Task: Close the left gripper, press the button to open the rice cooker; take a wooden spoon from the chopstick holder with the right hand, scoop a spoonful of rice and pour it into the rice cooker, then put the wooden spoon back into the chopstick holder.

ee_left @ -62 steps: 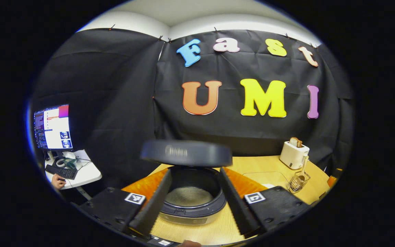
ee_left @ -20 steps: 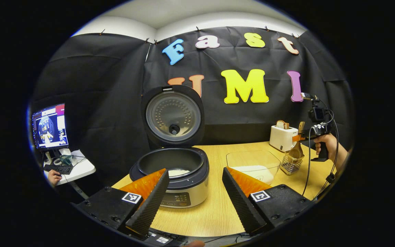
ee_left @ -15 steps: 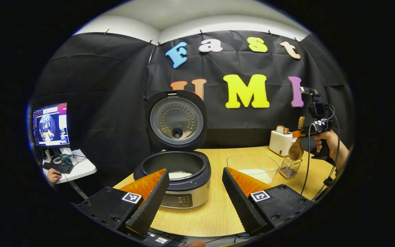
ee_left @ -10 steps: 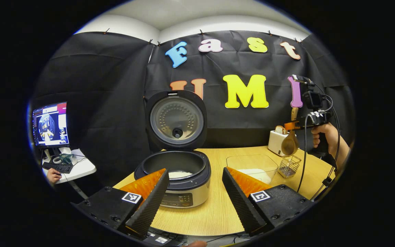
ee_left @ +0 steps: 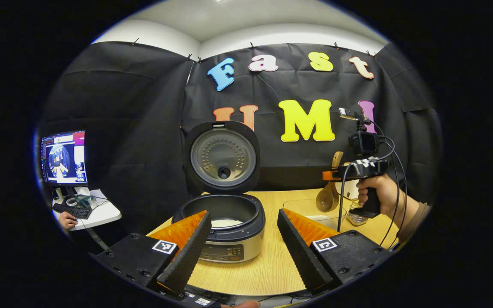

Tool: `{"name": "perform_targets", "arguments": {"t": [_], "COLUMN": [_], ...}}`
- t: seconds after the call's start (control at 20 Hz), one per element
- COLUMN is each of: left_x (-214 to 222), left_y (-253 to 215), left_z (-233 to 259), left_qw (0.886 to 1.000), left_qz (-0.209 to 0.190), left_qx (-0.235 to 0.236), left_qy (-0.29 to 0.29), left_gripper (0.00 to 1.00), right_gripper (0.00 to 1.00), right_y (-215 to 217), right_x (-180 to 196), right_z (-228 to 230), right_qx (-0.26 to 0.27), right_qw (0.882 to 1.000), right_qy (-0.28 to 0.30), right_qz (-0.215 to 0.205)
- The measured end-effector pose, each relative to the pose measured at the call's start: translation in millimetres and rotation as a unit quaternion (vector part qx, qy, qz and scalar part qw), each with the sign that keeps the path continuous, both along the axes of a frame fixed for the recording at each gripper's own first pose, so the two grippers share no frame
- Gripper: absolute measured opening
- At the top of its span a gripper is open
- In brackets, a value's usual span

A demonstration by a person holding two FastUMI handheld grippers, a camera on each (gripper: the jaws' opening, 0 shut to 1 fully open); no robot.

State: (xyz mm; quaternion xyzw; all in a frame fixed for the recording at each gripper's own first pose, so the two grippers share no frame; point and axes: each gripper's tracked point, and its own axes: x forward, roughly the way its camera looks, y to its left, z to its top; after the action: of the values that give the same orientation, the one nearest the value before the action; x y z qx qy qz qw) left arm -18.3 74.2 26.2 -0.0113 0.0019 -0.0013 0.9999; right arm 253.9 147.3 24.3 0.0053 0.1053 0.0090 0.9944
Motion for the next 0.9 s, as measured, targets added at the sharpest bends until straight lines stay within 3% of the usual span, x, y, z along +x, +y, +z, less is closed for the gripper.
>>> {"name": "perform_targets", "arguments": {"t": [0.3, 0.7, 0.9], "left_x": [6, 8, 8], "left_y": [6, 4, 3], "left_z": [-8, -12, -12], "left_qw": [1.0, 1.0, 1.0], "left_qz": [0.004, 0.005, 0.003], "left_qx": [-0.01, 0.006, 0.004], "left_qy": [0.015, 0.021, 0.022], "left_gripper": [0.99, 0.99, 0.99], "right_gripper": [0.05, 0.05, 0.05], "right_y": [-14, -8, 16], "right_x": [17, 2, -12], "right_z": [-65, -69, -84], "right_qx": [-0.056, -0.082, -0.049], "right_qw": [0.998, 0.995, 0.997], "right_qy": [0.024, 0.0, 0.018], "right_qz": [-0.035, -0.052, -0.049]}}
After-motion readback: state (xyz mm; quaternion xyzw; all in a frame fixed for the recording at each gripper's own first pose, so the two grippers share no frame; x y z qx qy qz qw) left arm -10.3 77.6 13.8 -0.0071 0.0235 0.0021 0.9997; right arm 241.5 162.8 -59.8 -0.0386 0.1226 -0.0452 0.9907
